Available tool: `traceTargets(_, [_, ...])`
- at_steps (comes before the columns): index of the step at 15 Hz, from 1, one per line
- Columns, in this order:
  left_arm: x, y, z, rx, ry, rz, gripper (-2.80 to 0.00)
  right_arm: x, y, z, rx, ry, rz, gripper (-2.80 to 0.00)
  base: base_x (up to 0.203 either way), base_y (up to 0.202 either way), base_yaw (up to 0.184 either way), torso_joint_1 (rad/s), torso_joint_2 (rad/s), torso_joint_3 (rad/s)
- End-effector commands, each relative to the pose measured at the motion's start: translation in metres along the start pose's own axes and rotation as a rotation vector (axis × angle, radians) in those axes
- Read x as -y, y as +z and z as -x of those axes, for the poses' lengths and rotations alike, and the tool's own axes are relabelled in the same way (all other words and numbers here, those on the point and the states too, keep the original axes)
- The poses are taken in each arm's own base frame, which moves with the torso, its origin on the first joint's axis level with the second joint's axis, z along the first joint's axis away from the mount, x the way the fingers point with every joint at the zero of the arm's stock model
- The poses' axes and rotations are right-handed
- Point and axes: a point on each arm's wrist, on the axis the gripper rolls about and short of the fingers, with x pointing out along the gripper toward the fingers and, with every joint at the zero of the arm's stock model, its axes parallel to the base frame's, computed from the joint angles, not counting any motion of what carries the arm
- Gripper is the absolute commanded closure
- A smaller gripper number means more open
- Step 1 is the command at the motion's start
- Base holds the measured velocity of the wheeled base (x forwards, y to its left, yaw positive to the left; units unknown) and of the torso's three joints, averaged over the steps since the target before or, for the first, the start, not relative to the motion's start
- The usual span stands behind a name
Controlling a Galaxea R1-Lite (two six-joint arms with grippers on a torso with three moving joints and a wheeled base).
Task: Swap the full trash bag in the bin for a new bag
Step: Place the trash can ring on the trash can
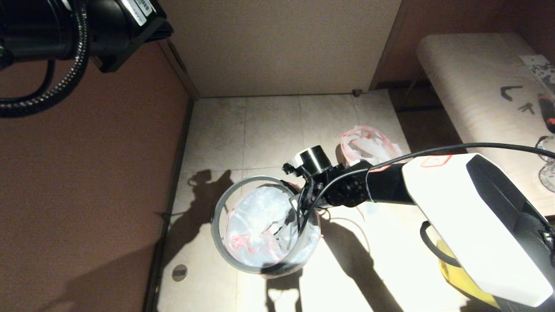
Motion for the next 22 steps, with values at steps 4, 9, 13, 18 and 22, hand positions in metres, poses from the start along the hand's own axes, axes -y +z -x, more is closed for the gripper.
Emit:
traceTargets(4, [0.0,0.0,-0.001,-0.001,0.003,0.002,0.0,0.004,-0.007,-0.009,-0.032,-0.045,0.006,0.0,0.0,0.0,0.0,0.0,0.0,0.0])
traceTargets(9, [-0.001,0.007,0.014,0.015,-0.023,0.012,0.0,0.009,-0.014,-0.012,-0.08,-0.085,0.016,0.0,0.0,0.0,0.0,0.0,0.0,0.0])
traceTargets(13, [-0.001,0.008,0.015,0.022,-0.023,0.014,0.0,0.008,-0.019,-0.032,-0.025,-0.095,0.023,0.0,0.0,0.0,0.0,0.0,0.0,0.0])
traceTargets(18, [-0.001,0.005,0.012,0.011,-0.022,0.011,0.0,0.011,-0.013,-0.039,0.071,-0.106,0.012,0.0,0.0,0.0,0.0,0.0,0.0,0.0])
traceTargets(22, [-0.001,0.004,0.011,0.008,-0.022,0.01,0.0,0.013,-0.015,-0.042,0.064,-0.109,0.017,0.0,0.0,0.0,0.0,0.0,0.0,0.0])
